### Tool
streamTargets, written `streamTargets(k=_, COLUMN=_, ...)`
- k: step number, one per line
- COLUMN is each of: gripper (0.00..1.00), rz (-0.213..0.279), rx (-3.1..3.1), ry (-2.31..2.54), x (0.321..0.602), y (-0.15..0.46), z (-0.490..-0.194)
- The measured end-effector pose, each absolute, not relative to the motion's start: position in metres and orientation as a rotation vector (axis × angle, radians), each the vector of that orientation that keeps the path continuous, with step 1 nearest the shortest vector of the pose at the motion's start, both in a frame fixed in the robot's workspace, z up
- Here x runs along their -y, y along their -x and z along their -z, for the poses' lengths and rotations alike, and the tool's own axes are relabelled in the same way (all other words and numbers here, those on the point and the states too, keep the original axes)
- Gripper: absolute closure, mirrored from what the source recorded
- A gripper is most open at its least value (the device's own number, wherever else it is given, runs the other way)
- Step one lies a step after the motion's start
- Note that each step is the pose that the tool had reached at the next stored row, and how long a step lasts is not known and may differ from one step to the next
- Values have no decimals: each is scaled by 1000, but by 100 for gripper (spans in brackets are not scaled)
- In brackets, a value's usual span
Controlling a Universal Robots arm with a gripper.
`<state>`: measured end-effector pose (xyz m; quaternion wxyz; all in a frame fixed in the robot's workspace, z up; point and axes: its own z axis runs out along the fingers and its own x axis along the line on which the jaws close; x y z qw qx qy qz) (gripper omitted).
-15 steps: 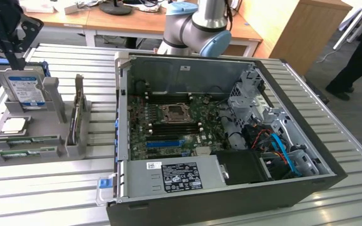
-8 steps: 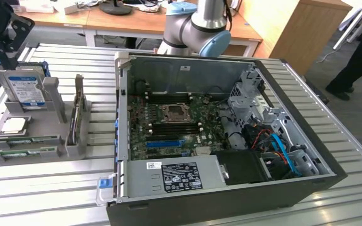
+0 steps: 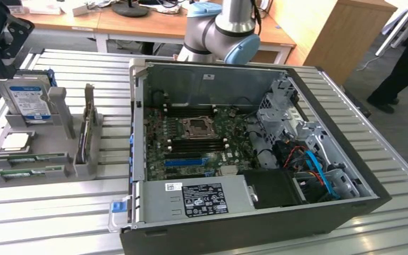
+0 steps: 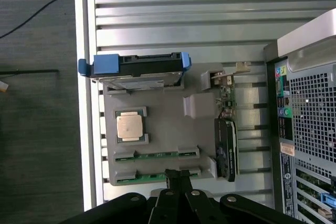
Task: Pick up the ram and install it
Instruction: 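Reach for the ram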
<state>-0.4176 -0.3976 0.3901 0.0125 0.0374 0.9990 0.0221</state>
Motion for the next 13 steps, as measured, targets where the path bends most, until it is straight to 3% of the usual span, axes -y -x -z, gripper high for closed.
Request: streamTargets(k=13, gripper=89, rz=-69, rx=-3114, ry=-117, x=406, y=418, z=-390)
